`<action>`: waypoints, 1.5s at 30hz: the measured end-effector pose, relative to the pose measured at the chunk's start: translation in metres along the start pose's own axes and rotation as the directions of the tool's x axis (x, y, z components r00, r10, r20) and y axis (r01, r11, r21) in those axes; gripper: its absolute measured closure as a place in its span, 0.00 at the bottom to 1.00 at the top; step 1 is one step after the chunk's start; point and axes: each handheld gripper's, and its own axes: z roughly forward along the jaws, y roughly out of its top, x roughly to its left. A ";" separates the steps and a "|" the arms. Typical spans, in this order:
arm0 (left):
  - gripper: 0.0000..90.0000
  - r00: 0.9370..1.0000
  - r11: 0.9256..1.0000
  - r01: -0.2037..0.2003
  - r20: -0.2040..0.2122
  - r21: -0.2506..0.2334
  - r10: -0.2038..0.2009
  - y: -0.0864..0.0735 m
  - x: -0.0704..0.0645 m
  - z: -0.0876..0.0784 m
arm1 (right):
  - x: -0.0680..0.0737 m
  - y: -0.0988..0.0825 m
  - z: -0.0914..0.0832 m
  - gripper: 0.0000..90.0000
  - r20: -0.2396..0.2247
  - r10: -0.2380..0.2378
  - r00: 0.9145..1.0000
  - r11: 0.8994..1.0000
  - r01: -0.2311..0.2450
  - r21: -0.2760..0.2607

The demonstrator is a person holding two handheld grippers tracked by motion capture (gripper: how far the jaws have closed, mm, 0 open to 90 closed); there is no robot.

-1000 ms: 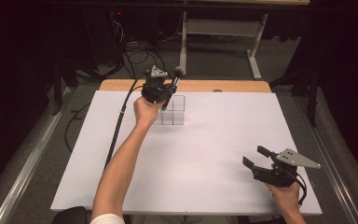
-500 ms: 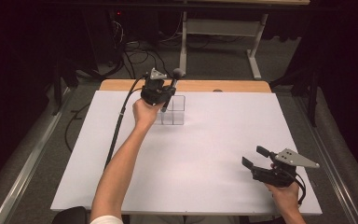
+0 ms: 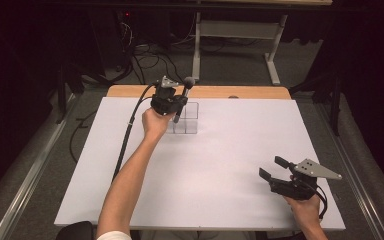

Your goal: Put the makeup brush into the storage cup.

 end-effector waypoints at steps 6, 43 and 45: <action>0.80 1.000 1.000 -0.004 0.000 0.010 0.004 -0.002 0.000 0.001 | 0.001 0.000 0.000 0.29 0.002 -0.003 1.000 1.000 0.003 0.002; 0.36 0.998 0.998 0.050 0.030 -0.040 -0.049 -0.009 0.003 -0.033 | 0.001 0.001 -0.001 0.29 0.004 -0.001 1.000 1.000 0.001 -0.004; 0.33 0.998 0.998 0.047 0.039 -0.044 -0.045 -0.007 0.003 -0.038 | 0.000 0.001 -0.001 0.29 0.006 -0.002 1.000 1.000 0.002 -0.006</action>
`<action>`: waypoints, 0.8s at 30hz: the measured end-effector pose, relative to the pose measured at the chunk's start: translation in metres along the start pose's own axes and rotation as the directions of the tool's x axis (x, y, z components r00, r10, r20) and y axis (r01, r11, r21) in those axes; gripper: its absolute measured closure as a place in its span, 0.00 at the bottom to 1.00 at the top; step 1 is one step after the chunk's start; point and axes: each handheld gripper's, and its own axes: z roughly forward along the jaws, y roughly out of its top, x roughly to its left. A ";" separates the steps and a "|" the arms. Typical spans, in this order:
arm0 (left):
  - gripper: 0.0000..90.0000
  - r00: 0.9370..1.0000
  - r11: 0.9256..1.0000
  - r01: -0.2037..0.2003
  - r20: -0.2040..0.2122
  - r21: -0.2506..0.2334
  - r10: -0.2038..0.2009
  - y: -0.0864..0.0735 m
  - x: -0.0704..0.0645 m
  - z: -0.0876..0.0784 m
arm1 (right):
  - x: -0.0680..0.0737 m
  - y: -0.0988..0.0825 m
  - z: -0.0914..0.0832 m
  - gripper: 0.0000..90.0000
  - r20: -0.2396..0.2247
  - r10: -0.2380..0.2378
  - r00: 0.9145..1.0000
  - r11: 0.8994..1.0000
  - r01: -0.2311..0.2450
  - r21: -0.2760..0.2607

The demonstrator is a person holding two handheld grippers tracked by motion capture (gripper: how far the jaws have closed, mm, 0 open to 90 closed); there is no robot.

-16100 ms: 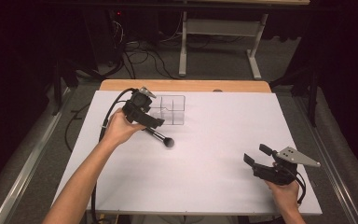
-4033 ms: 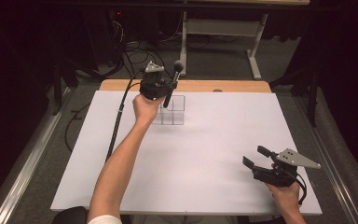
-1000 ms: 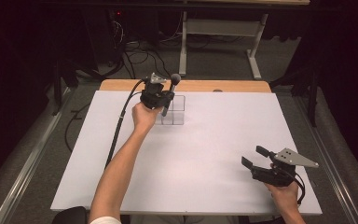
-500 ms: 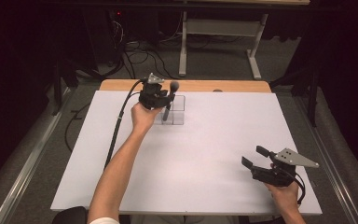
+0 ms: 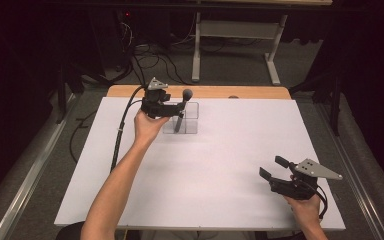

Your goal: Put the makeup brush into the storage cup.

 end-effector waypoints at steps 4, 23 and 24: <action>0.31 1.000 1.000 0.006 0.012 -0.015 -0.006 0.003 -0.001 -0.008 | 0.001 0.000 0.000 0.29 0.001 -0.002 1.000 1.000 0.002 -0.001; 0.29 0.999 0.997 0.006 0.036 -0.075 -0.003 0.005 0.001 -0.041 | -0.003 0.001 -0.002 0.30 0.017 0.012 1.000 1.000 -0.012 -0.020; 0.29 0.999 0.997 0.004 0.036 -0.074 -0.002 0.005 0.001 -0.043 | -0.004 0.001 -0.002 0.30 0.017 0.012 1.000 1.000 -0.012 -0.018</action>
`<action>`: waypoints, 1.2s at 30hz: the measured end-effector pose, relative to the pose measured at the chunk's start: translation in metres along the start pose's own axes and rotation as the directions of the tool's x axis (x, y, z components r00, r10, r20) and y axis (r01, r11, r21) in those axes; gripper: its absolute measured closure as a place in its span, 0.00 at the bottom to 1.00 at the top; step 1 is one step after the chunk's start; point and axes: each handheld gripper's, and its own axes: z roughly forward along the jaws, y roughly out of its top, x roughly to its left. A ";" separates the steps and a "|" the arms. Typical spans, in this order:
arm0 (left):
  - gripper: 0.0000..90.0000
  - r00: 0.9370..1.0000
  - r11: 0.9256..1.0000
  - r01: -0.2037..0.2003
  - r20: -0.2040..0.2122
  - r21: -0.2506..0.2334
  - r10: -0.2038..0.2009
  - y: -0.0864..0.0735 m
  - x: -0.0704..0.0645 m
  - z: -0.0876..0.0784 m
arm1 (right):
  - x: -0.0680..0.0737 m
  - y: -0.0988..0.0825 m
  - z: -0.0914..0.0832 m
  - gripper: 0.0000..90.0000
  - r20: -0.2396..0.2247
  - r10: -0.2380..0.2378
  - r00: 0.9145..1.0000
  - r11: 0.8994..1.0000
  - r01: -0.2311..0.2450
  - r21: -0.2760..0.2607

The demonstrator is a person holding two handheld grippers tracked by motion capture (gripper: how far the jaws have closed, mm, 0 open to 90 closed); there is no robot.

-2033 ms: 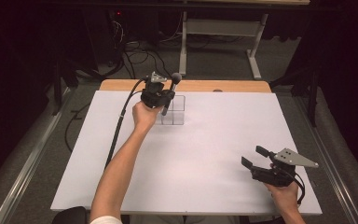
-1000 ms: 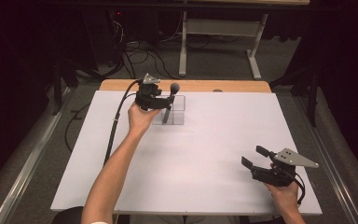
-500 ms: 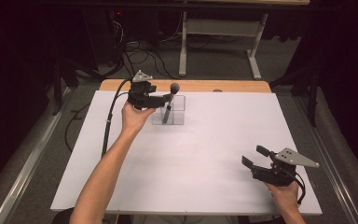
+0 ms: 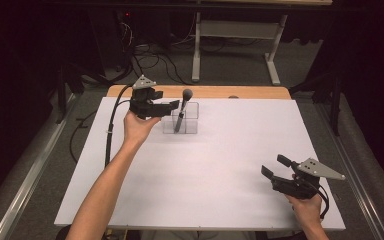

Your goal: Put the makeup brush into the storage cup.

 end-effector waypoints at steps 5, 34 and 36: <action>0.29 1.000 1.000 0.012 0.006 -0.012 -0.012 0.000 0.000 -0.008 | 0.000 0.000 0.000 0.30 -0.003 -0.005 1.000 1.000 0.005 -0.001; 0.29 1.000 1.000 0.015 0.021 -0.027 -0.015 -0.008 0.006 -0.052 | 0.001 0.000 0.001 0.30 -0.001 -0.008 1.000 1.000 0.008 0.007; 0.29 1.000 1.000 0.017 0.021 -0.024 -0.016 -0.009 0.006 -0.054 | 0.001 0.000 0.002 0.30 -0.003 -0.007 1.000 1.000 0.007 0.009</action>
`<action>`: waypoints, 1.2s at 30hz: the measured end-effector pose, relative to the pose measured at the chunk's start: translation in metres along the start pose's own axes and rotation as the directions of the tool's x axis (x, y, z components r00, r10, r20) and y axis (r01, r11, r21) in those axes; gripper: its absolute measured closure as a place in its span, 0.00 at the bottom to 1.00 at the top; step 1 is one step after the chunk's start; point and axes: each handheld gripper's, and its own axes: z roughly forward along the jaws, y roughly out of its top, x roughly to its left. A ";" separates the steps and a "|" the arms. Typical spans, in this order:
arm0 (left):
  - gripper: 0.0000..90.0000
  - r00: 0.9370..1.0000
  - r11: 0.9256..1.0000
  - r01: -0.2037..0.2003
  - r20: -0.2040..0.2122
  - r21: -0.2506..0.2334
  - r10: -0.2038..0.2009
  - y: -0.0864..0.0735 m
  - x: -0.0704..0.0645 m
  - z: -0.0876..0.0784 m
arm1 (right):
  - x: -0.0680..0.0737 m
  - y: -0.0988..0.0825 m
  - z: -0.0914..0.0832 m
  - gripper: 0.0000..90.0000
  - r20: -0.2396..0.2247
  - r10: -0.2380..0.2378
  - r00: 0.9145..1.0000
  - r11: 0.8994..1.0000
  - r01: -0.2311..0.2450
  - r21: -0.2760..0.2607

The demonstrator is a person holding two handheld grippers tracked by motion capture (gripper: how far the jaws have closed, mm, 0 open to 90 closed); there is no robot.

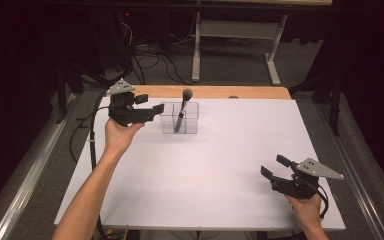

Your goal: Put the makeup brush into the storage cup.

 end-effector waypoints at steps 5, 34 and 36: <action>0.29 1.000 1.000 0.002 -0.004 -0.004 -0.002 -0.001 0.001 -0.006 | 0.000 0.000 0.000 0.30 0.003 -0.002 1.000 1.000 0.002 0.003; 0.30 1.000 1.000 -0.012 -0.020 -0.014 0.012 -0.014 -0.004 -0.038 | -0.001 -0.001 0.000 0.30 0.004 0.005 1.000 1.000 -0.005 0.007; 0.30 1.000 1.000 -0.013 -0.019 -0.016 0.012 -0.016 -0.004 -0.040 | -0.001 -0.001 0.000 0.30 0.004 0.005 1.000 1.000 -0.005 0.006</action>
